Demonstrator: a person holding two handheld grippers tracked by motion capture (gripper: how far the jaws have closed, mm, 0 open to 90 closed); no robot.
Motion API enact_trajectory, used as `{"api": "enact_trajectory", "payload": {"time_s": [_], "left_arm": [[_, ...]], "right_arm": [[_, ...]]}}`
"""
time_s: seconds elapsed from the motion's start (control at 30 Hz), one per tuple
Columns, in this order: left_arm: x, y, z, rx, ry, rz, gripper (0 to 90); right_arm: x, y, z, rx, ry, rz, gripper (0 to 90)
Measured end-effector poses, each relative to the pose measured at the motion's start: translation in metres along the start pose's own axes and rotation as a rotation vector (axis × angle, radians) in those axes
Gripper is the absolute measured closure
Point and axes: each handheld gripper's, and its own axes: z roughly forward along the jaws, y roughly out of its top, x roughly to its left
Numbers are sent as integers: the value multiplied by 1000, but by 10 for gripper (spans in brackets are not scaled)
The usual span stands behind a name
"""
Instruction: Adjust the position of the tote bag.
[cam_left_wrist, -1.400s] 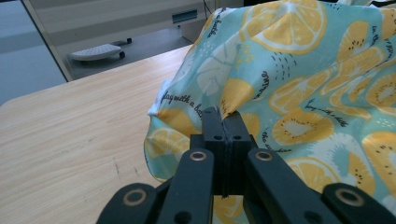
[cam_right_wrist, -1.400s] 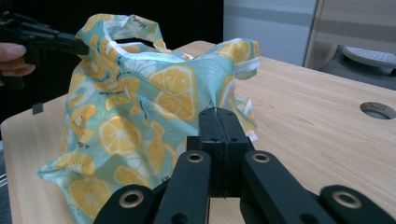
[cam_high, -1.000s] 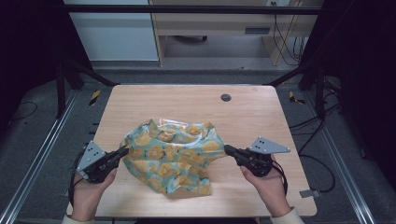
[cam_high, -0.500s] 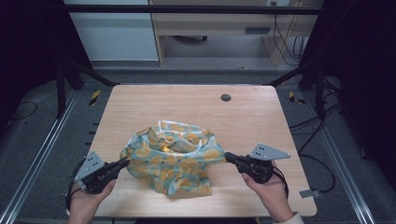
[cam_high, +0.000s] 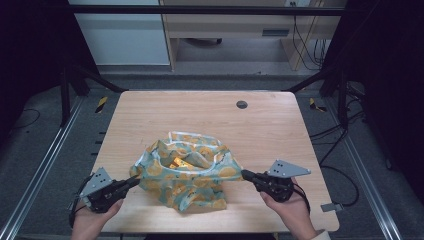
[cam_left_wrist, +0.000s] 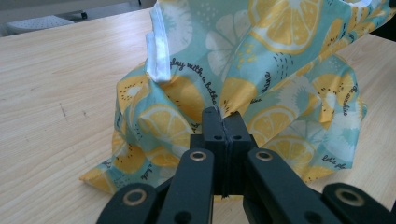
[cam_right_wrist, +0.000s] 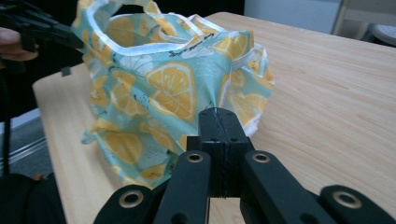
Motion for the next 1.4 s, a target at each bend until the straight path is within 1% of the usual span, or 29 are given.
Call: {"api": "enact_trajectory", "payload": {"time_s": [0.07, 0.1, 0.3, 0.37, 0.43, 0.47, 0.5, 0.53, 0.57, 0.6, 0.63, 0.67, 0.7, 0.83, 0.87, 0.9, 1.03, 1.17, 1.23, 1.33, 1.4], "left_arm": [[0, -1, -1, 2, -3, 1, 900], [-1, -3, -3, 3, -7, 2, 900], [-3, -6, -8, 9, -14, 18, 900], [-3, -8, -7, 26, -16, 24, 900], [-2, -11, -5, 55, -21, 32, 900], [-2, -11, -5, 55, -21, 32, 900], [-2, -13, -2, 84, -23, 38, 900], [-2, -13, -2, 84, -23, 38, 900], [-2, -15, 1, 116, -21, 49, 900], [-2, -15, 1, 116, -21, 49, 900], [-2, -15, 3, 135, -17, 58, 900], [-3, -17, 7, 167, -11, 73, 900], [-4, -18, 9, 182, -9, 79, 900], [-3, -19, 16, 222, 0, 101, 900], [-3, -19, 16, 222, 0, 101, 900], [-4, -20, 20, 246, 10, 112, 900], [-2, -19, 31, 287, 30, 138, 900], [0, -19, 41, 315, 44, 148, 900], [0, -18, 43, 325, 54, 167, 900], [0, -17, 45, 316, 66, 168, 900], [1, -17, 47, 323, 76, 174, 900]], "right_arm": [[1, -1, -1, -1, 9, -2, 900], [4, -3, -2, 3, 28, -7, 900], [8, -10, -6, 19, 81, -18, 900], [9, -14, -6, 43, 99, -20, 900], [11, -19, -3, 78, 114, -21, 900], [11, -22, -1, 101, 121, -26, 900], [11, -24, 0, 122, 121, -31, 900], [11, -26, 2, 139, 124, -33, 900], [11, -28, 4, 154, 122, -37, 900], [11, -28, 4, 154, 122, -37, 900], [11, -29, 7, 178, 115, -42, 900], [10, -30, 8, 185, 112, -43, 900], [9, -31, 9, 193, 110, -42, 900], [7, -33, 14, 221, 98, -37, 900], [6, -34, 15, 226, 96, -37, 900], [6, -35, 17, 236, 92, -38, 900], [4, -39, 27, 277, 73, -46, 900], [0, -41, 35, 304, 45, -46, 900], [-4, -41, 36, 303, 36, -41, 900], [-6, -40, 37, 299, 24, -36, 900], [-7, -40, 39, 295, 20, -39, 900]]}}
